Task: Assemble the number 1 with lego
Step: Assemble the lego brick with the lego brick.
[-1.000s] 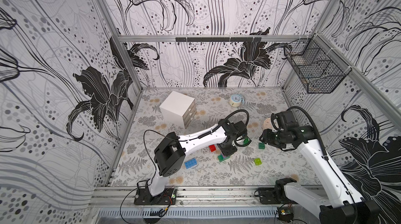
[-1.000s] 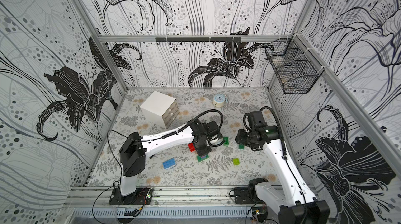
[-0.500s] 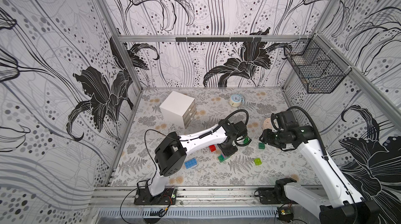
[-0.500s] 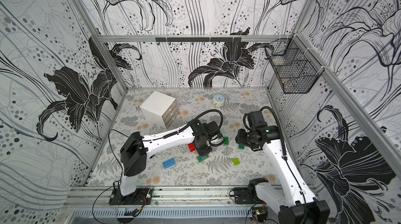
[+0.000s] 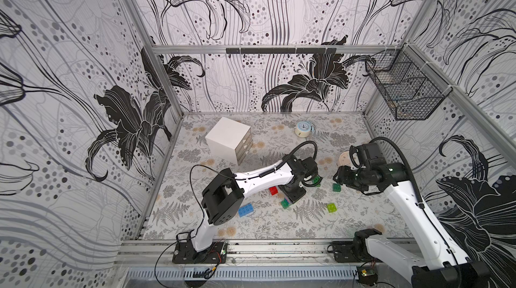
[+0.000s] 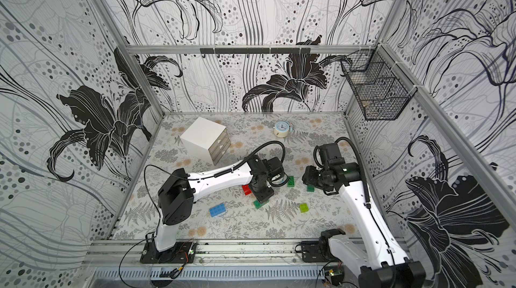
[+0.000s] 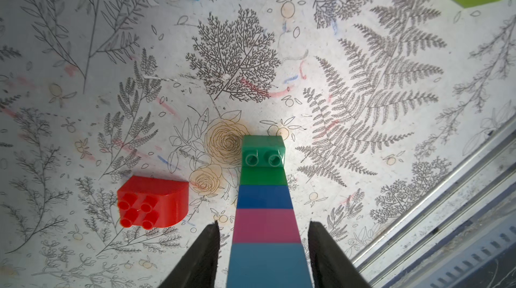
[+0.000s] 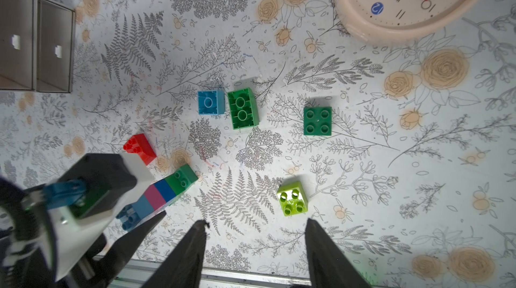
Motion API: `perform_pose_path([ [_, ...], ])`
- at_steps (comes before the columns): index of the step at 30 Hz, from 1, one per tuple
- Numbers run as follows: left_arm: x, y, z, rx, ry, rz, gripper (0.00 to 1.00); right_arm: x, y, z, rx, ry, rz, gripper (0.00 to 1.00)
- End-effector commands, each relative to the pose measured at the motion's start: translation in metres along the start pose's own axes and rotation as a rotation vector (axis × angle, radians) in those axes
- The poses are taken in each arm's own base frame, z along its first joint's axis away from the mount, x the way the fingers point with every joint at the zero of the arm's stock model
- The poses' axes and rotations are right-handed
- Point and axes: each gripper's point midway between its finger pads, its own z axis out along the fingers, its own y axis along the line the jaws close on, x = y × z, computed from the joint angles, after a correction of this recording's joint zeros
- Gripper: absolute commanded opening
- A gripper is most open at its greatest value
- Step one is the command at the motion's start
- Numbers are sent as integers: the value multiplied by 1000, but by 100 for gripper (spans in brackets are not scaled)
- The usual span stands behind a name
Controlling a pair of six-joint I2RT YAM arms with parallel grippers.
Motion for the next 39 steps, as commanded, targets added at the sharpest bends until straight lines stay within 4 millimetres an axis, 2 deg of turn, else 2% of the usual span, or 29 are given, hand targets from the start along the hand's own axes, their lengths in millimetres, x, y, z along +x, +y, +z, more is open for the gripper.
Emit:
perform_pose_path([
  [1,-30,-2,-33,41,-166,-32,68,-5,5,-11,-26,-32,-8,64],
  [5,-44,-3,-80,65,-350,-49,76,-5,6,-11,-27,-32,-24,66],
  [8,-48,-2,-122,96,-566,-103,78,-3,17,-9,-82,-7,-42,66],
  [11,-40,22,-156,62,-792,-242,79,7,39,1,-102,24,-128,64],
  [13,-27,46,-168,43,-900,-369,80,19,64,10,-104,61,-237,63],
  [15,-11,73,-169,30,-947,-524,80,30,88,20,-111,101,-332,60],
  [18,12,102,-160,34,-937,-685,78,42,117,34,-127,146,-441,58],
  [21,34,123,-148,24,-910,-823,77,51,134,46,-125,185,-511,56],
  [26,61,142,-131,22,-892,-973,77,58,155,63,-139,216,-556,51],
  [31,75,153,-124,26,-898,-1060,76,69,160,79,-116,253,-586,47],
  [39,79,155,-119,19,-877,-1074,76,81,146,89,-76,294,-592,42],
])
